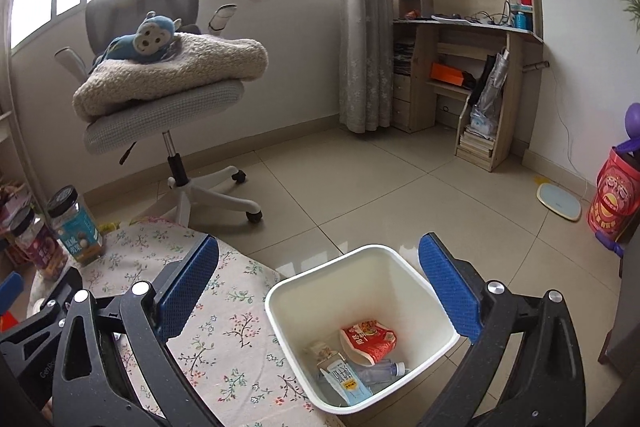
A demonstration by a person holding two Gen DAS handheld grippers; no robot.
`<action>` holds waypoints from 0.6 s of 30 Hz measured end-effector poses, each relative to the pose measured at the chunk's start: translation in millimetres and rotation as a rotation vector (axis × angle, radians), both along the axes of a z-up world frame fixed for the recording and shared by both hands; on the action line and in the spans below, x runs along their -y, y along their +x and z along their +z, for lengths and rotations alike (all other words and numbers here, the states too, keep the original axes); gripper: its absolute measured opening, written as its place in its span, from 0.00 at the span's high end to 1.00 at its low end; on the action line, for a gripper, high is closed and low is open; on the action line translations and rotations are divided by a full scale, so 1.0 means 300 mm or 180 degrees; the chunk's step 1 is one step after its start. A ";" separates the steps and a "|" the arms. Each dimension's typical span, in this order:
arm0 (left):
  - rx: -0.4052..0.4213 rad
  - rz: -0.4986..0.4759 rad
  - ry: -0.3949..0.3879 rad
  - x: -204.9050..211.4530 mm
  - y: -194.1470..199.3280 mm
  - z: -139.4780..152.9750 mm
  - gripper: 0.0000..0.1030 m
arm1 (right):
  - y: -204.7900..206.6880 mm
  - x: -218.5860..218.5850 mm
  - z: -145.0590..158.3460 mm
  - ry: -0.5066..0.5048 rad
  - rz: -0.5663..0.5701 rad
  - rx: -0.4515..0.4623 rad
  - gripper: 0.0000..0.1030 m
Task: Collect trash
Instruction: 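Release the milk carton into the bin with the left tool, then grasp the blue biscuit box with left tool while right tool grasps the white tissue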
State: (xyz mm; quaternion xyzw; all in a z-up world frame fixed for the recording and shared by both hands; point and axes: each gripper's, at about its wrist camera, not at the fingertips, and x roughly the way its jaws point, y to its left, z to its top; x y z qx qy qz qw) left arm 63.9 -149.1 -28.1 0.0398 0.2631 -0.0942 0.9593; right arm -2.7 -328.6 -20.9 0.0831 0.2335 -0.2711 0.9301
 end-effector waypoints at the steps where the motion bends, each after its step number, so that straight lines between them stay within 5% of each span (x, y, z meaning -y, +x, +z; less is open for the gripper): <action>1: 0.0011 0.0050 -0.0014 -0.031 0.003 -0.006 0.06 | 0.013 -0.024 -0.003 -0.0028 0.0051 -0.0021 0.07; 11: -0.0251 0.0479 0.0077 -0.252 0.054 -0.086 0.06 | 0.148 -0.275 -0.074 -0.0349 0.0547 -0.0371 0.07; 18: -0.0696 0.0732 0.0223 -0.435 0.137 -0.162 0.06 | 0.214 -0.407 -0.113 -0.0362 0.0875 -0.0519 0.07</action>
